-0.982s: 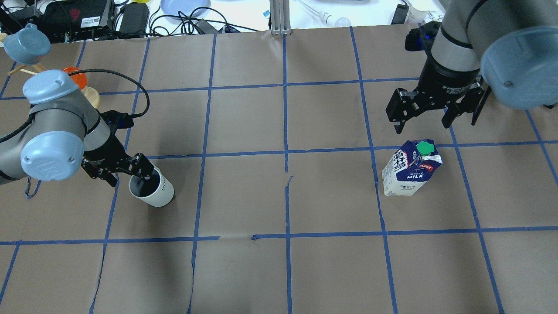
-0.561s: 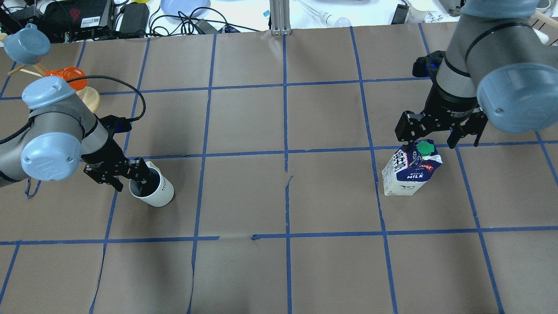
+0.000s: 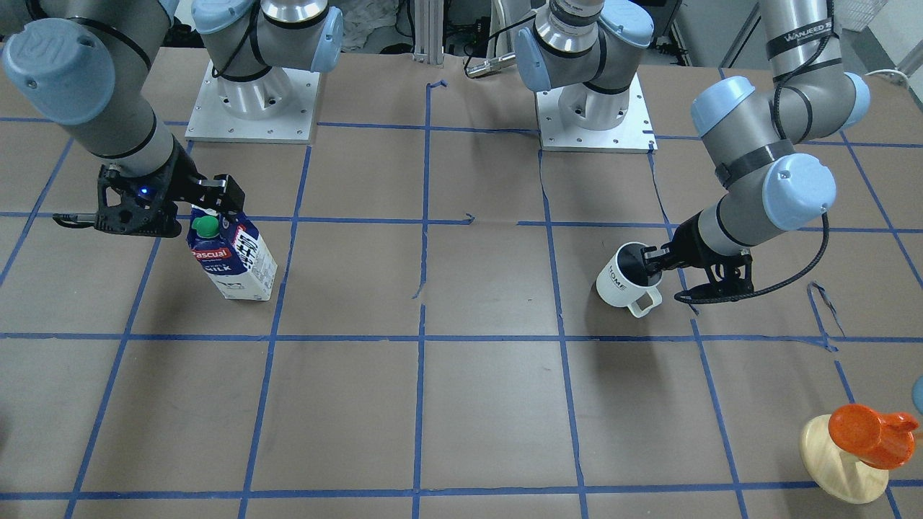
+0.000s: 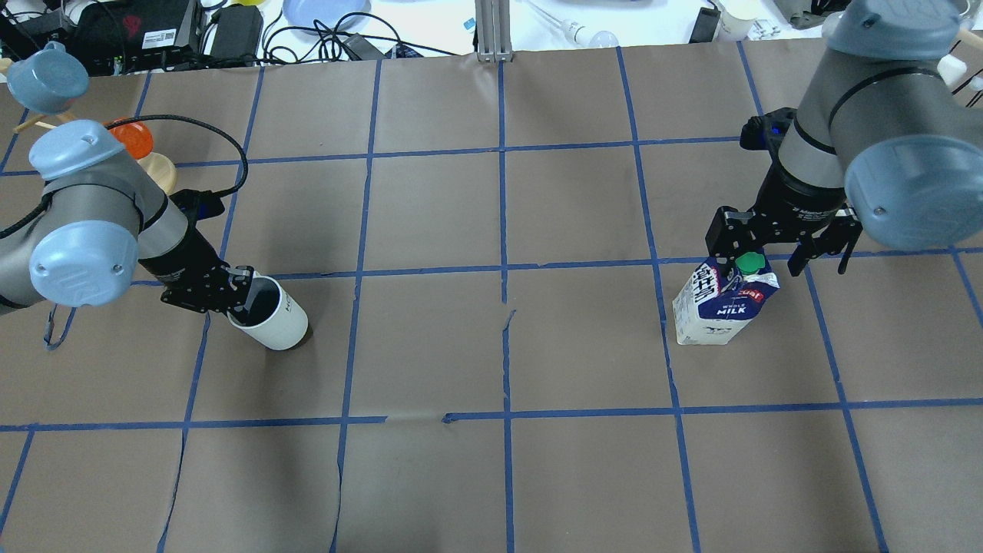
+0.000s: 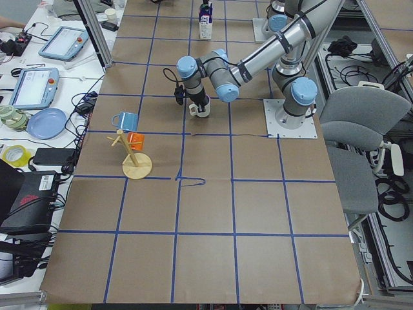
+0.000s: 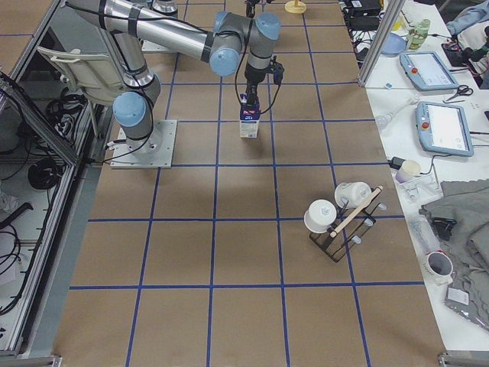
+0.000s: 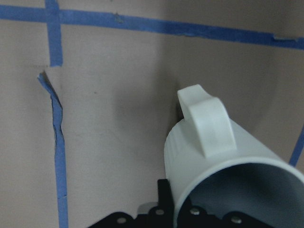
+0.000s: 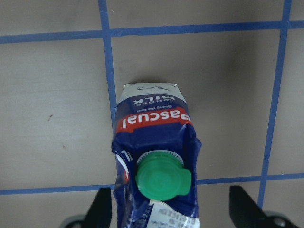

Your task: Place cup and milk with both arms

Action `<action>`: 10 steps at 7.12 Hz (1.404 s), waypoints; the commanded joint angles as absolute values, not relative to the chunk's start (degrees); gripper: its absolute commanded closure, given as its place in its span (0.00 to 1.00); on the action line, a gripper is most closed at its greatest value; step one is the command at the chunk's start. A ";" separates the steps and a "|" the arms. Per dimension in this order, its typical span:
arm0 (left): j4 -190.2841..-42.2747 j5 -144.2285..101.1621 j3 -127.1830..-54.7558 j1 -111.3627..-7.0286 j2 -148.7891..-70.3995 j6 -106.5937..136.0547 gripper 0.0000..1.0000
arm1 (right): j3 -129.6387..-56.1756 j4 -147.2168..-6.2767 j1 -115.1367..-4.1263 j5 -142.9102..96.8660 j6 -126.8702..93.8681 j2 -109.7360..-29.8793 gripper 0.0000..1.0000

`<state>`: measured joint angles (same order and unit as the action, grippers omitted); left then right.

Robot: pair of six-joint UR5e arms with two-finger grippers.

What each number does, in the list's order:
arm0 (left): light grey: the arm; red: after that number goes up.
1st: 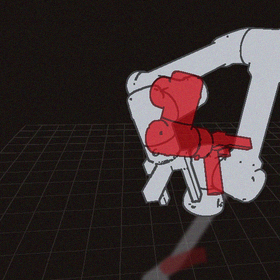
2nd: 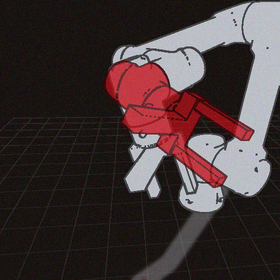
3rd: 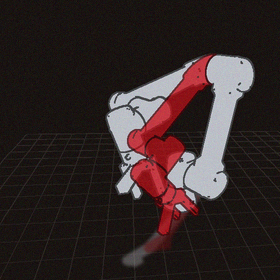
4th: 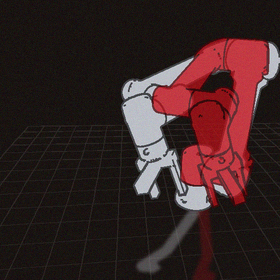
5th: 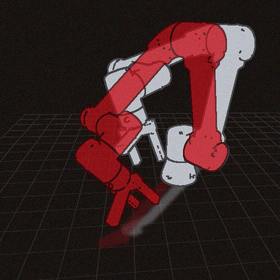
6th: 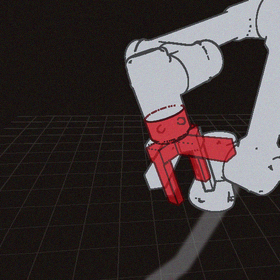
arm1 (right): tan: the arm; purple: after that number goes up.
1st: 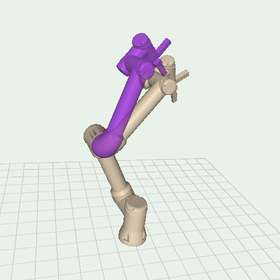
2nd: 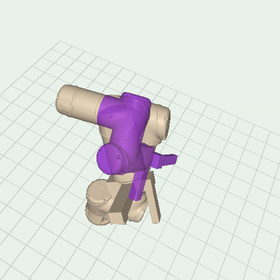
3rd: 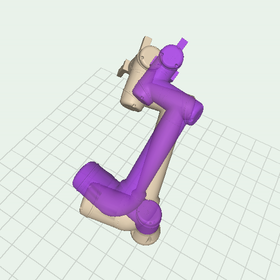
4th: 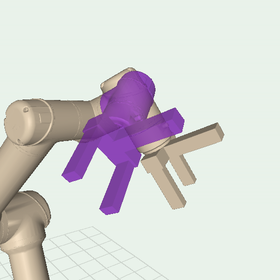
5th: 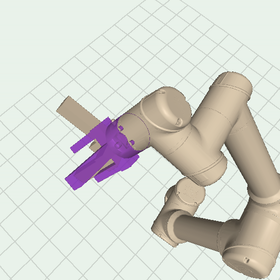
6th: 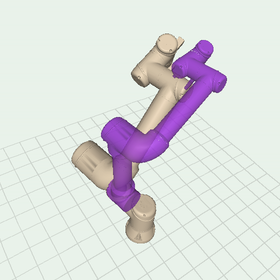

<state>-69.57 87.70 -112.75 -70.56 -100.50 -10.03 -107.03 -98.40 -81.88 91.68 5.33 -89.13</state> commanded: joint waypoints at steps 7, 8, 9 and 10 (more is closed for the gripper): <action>-80.42 82.35 -83.35 -88.38 -109.84 23.07 1.00 | -106.79 -100.20 -81.91 90.53 5.37 -87.36 0.67; -80.25 82.35 -80.88 -91.64 -112.65 27.81 1.00 | -105.66 -99.67 -81.91 90.53 5.45 -87.54 0.67; -79.37 82.27 -79.21 -94.19 -115.55 31.95 1.00 | -103.64 -98.71 -82.00 90.53 5.54 -87.54 0.67; -76.15 82.27 -78.15 -97.00 -118.36 38.60 1.00 | -100.93 -96.35 -82.18 90.44 5.28 -87.54 0.67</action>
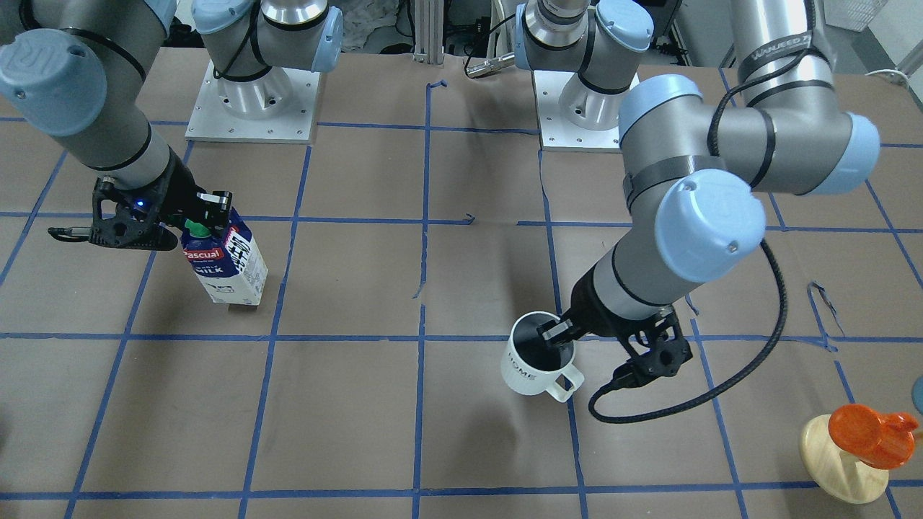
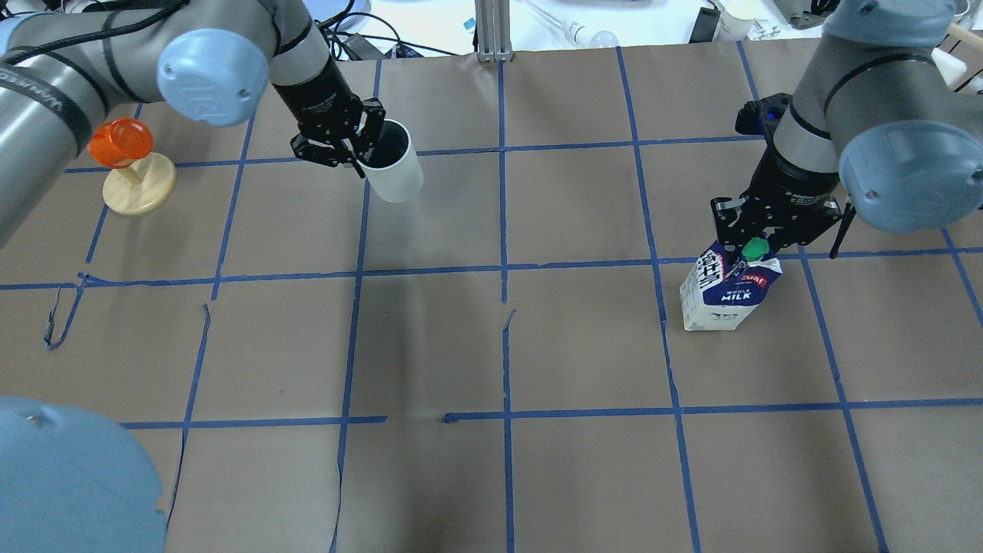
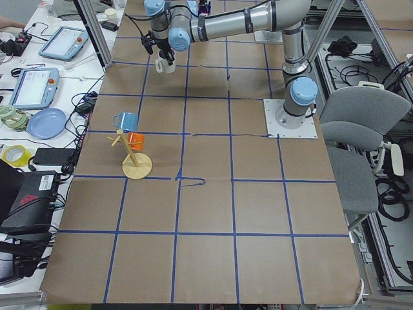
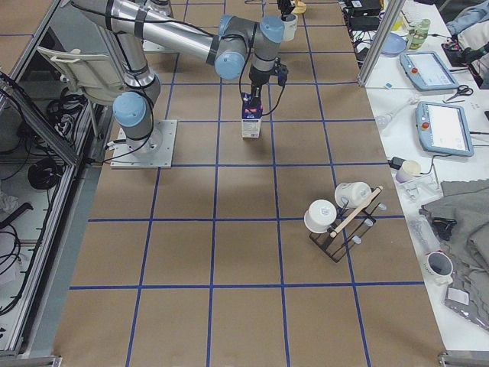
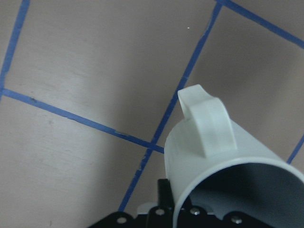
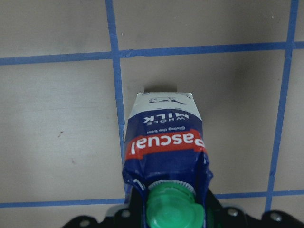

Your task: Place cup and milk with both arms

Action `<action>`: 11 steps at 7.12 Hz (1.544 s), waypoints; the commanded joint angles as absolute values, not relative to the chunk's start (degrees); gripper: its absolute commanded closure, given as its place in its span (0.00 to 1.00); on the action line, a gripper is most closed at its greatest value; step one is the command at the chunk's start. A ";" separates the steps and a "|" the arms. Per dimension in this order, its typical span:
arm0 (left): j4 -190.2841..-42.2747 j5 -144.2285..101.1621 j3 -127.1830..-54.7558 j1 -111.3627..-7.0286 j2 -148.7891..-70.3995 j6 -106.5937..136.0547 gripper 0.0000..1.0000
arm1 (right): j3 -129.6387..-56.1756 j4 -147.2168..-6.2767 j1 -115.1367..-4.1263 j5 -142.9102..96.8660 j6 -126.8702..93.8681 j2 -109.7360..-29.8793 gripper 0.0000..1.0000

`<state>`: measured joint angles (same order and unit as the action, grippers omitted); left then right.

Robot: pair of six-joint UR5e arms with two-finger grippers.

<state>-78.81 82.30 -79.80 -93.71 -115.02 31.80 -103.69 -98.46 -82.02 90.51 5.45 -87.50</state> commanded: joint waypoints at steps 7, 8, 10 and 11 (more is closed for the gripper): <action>-67.59 79.10 -78.31 -102.83 -126.65 52.38 0.17 | -82.47 -91.76 -88.42 88.33 4.92 -75.79 0.67; -67.85 78.93 -77.88 -102.83 -126.04 52.38 0.00 | -78.96 -91.76 -89.03 88.42 4.92 -72.98 0.67; -72.04 79.36 -77.43 -100.56 -122.89 47.42 0.00 | -72.37 -90.28 -91.22 88.42 2.65 -67.61 0.67; -76.42 79.63 -76.91 -98.11 -120.09 41.02 0.00 | -69.64 -90.26 -92.27 88.24 0.37 -63.59 0.67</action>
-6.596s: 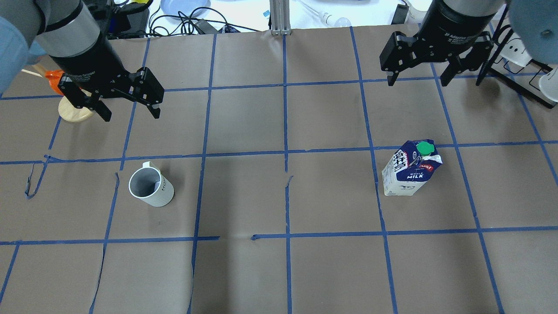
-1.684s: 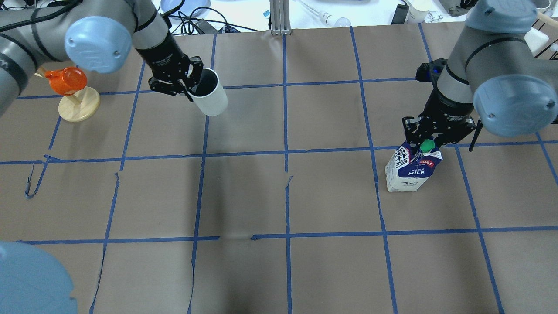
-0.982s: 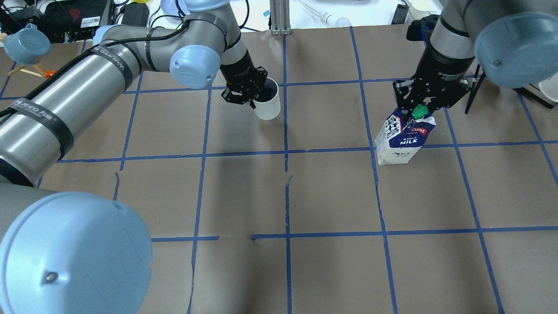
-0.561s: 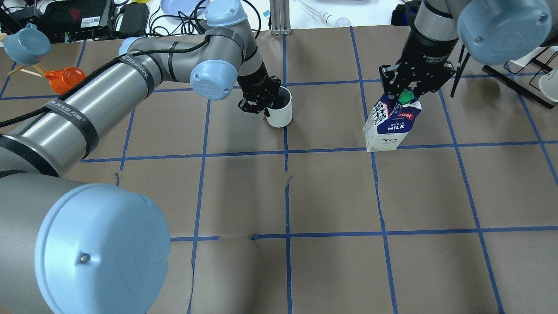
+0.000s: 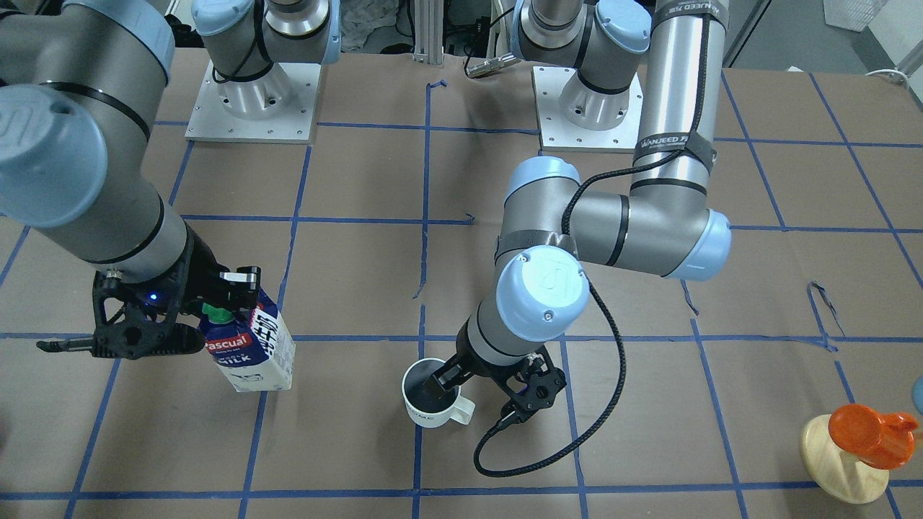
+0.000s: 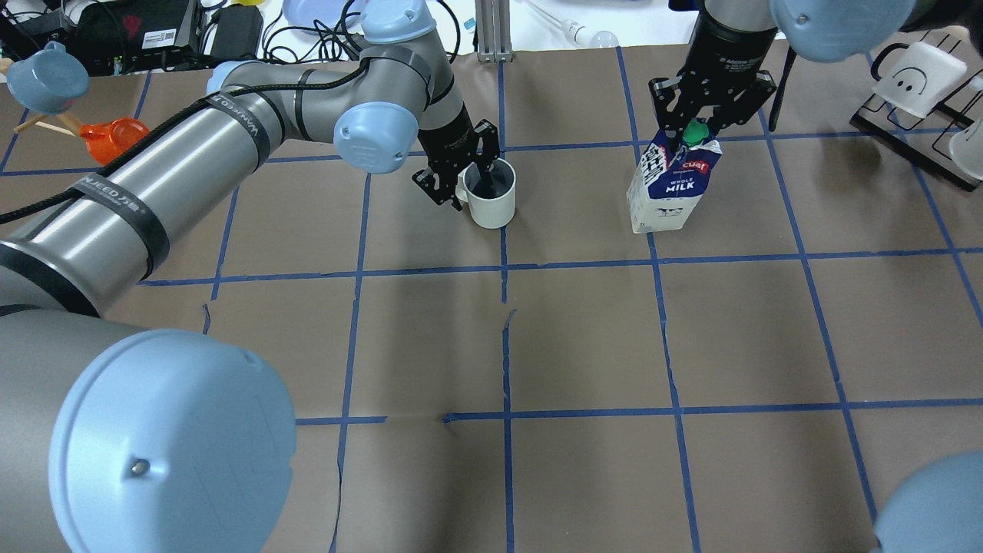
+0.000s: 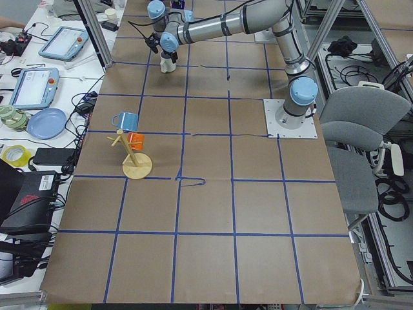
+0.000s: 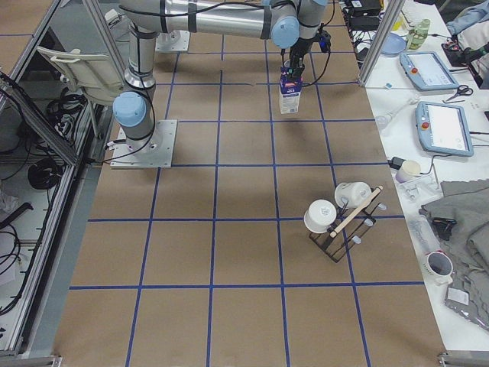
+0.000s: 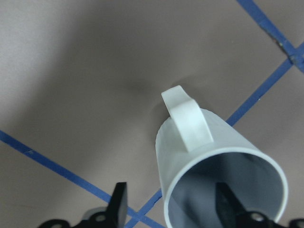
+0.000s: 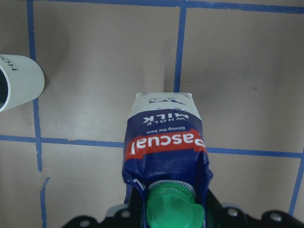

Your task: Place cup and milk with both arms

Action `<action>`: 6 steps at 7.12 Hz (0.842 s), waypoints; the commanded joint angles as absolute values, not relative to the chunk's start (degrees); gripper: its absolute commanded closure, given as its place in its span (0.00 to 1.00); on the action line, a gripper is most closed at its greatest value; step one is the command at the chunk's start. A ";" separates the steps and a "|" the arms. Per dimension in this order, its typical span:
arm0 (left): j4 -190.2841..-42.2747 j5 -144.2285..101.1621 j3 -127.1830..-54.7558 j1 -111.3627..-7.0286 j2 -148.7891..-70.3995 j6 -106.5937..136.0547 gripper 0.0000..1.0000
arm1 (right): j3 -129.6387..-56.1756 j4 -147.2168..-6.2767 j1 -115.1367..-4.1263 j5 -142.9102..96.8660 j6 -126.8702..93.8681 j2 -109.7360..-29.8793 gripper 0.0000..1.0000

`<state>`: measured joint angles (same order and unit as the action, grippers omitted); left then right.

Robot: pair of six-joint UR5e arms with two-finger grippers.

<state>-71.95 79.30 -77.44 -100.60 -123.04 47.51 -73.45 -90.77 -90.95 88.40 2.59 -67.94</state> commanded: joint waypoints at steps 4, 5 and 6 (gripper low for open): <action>-84.01 87.60 -77.07 -91.51 -110.77 22.98 0.00 | -63.63 -91.05 -100.01 88.33 -10.35 -57.04 0.67; -85.24 87.28 -77.25 -90.80 -108.83 21.72 0.00 | -63.72 -93.23 -100.28 87.46 -12.02 -56.43 0.67; -85.95 88.06 -77.26 -90.70 -106.46 21.62 0.00 | -63.81 -95.08 -101.59 84.32 -13.08 -56.08 0.66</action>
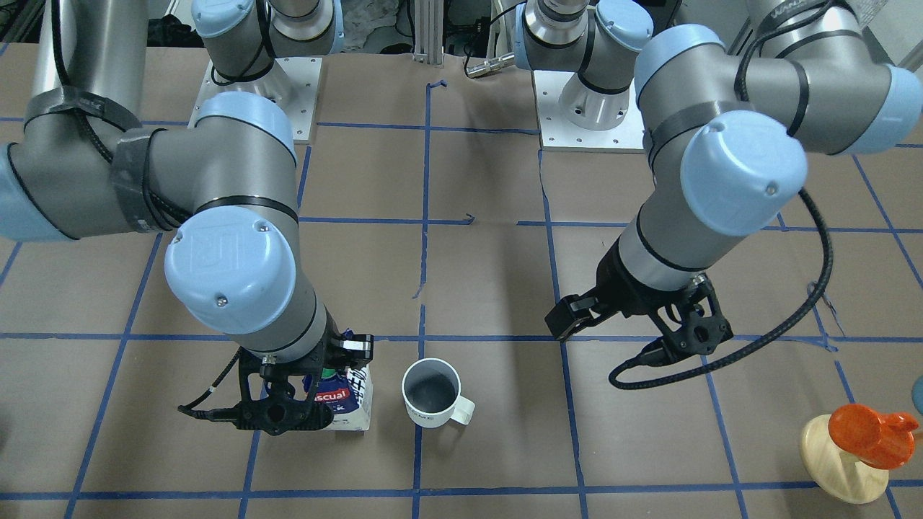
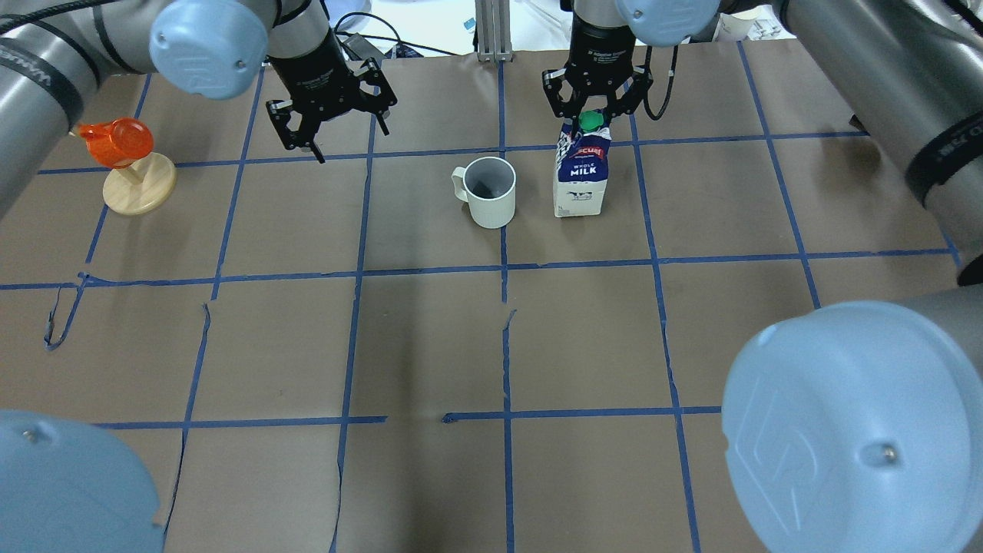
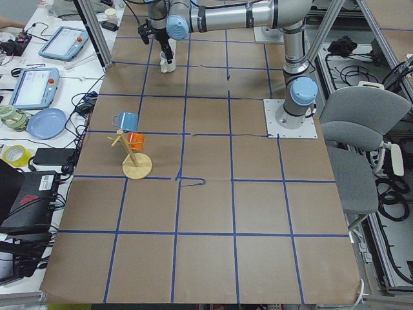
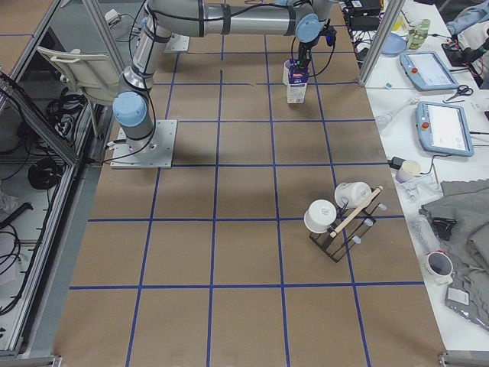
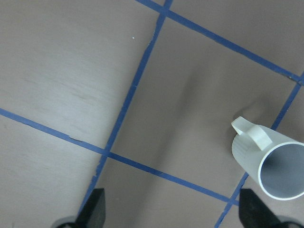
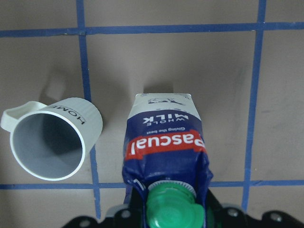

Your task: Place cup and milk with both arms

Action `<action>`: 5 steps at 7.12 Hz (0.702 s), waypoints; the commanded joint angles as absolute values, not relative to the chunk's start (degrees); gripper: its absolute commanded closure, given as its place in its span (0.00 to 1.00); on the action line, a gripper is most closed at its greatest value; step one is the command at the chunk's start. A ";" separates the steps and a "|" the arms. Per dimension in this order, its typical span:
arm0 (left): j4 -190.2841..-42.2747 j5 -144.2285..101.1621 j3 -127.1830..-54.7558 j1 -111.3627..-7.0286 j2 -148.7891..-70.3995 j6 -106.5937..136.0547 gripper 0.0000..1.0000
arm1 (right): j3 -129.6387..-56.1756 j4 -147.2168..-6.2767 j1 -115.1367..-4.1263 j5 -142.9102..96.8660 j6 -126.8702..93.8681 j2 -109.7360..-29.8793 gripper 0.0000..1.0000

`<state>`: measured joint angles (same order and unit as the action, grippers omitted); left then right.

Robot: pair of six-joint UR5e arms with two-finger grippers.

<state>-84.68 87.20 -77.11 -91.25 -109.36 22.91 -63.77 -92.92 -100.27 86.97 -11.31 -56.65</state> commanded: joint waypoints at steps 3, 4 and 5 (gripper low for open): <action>-87.98 89.91 -81.11 -86.59 -100.92 14.38 0.00 | -63.81 -95.10 -101.69 84.46 -12.57 -55.81 0.66; -87.89 89.83 -83.30 -86.40 -99.25 11.54 0.00 | -63.81 -95.10 -101.69 84.98 -12.57 -55.81 0.65; -87.11 89.65 -86.02 -86.57 -97.14 8.12 0.00 | -63.81 -95.10 -101.69 86.90 -12.66 -55.81 0.65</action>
<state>-87.68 89.80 -83.08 -86.73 -99.57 12.19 -63.81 -95.09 -101.67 85.30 -12.62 -55.83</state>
